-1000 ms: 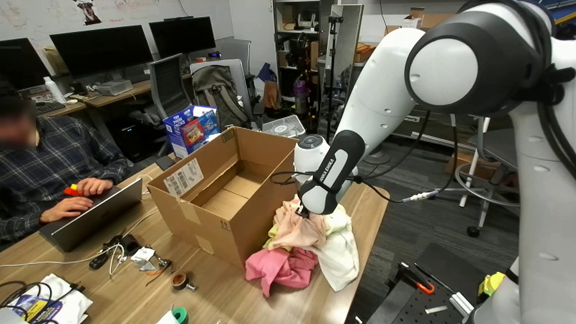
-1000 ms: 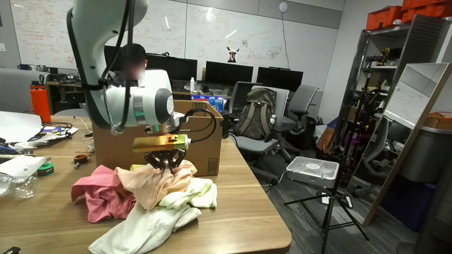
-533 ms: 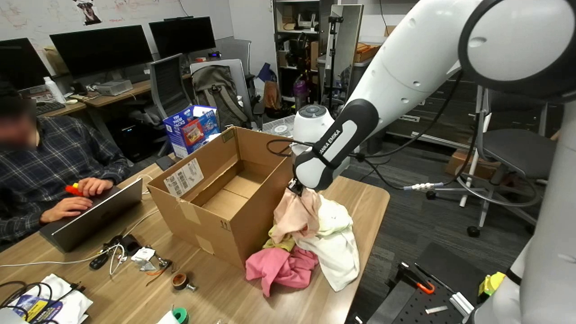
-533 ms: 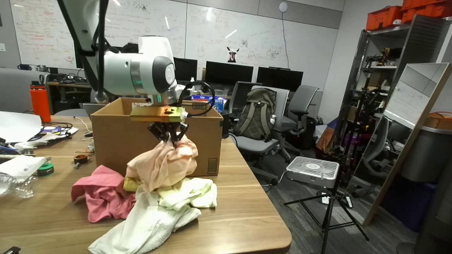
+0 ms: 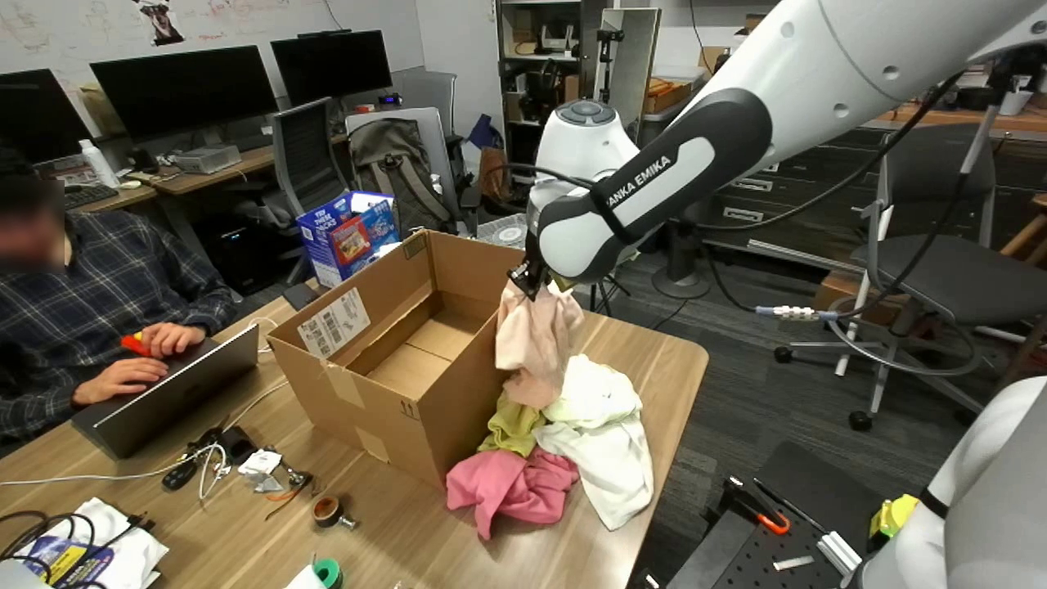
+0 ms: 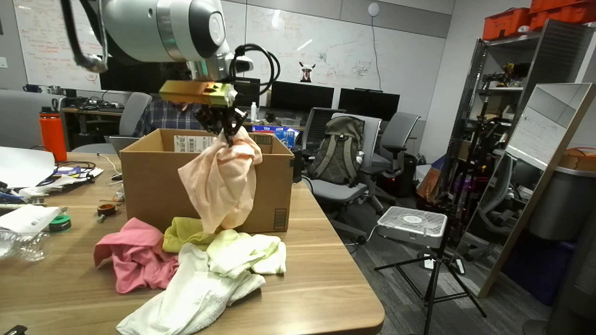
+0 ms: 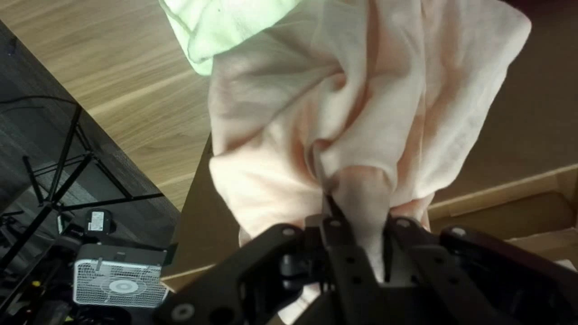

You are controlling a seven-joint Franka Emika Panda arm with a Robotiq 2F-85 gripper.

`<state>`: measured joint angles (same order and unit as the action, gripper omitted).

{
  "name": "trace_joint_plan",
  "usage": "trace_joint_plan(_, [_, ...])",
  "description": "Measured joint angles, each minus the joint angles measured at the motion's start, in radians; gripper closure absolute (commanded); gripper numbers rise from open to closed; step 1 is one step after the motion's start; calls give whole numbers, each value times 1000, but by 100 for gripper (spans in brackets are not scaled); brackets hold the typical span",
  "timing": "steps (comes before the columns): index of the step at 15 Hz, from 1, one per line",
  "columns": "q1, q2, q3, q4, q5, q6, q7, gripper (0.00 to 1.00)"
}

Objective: Pick up the clothes from the table and put them in the box

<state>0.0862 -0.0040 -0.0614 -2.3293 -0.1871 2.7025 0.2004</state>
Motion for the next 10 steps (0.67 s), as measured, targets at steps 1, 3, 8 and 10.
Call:
trace_joint_plan(1, [0, -30, 12, -1, 10, -9, 12, 96])
trace_joint_plan(3, [0, -88, 42, -1, 37, -15, 28, 96])
trace_joint_plan(8, [2, -206, 140, 12, 90, -29, 79, 96])
trace_joint_plan(10, [2, -237, 180, 27, 93, -41, 115, 96])
